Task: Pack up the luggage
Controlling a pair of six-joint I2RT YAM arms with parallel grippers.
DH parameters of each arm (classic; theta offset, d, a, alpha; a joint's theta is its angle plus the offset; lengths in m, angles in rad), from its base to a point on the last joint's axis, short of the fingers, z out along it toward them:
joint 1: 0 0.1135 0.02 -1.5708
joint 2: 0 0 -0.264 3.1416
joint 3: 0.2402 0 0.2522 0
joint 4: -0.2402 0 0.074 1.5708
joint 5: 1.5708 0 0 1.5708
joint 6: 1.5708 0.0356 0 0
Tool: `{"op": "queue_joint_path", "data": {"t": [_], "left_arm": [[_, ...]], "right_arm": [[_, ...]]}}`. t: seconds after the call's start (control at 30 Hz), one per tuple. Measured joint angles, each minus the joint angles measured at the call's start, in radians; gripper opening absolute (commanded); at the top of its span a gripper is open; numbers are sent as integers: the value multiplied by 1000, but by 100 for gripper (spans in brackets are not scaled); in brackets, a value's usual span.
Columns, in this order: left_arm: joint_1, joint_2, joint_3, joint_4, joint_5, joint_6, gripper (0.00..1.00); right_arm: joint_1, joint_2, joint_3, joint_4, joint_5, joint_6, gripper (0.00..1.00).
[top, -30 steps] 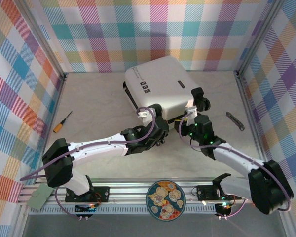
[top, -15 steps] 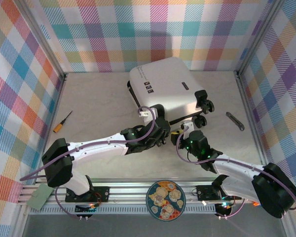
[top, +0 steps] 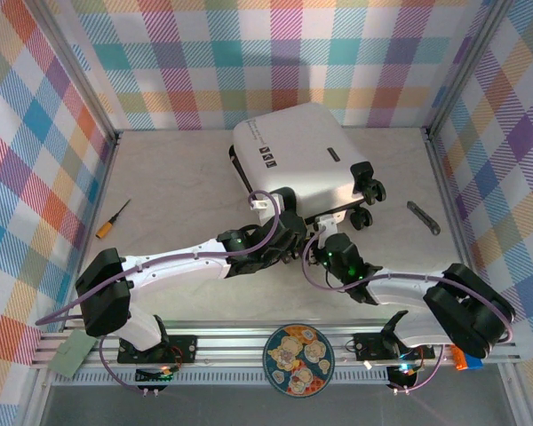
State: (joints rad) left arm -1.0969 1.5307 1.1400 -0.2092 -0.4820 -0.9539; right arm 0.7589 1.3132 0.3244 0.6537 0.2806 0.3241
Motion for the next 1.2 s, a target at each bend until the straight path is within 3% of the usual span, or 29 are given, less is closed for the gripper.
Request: {"op": "queue_joint_path", "data": {"t": [0.23,0.7,1.2], "left_arm": [[0,0,0,-2,-2,0,33],[9,0,0,1,-6,0,31],[9,-49,-61,46,-7,-6,9]], "right_arm": [[0,42,42,31,0,-5,42],[7,82,58,40,23,-28,4],[-33,18,58,-55,50,-28,0]]}}
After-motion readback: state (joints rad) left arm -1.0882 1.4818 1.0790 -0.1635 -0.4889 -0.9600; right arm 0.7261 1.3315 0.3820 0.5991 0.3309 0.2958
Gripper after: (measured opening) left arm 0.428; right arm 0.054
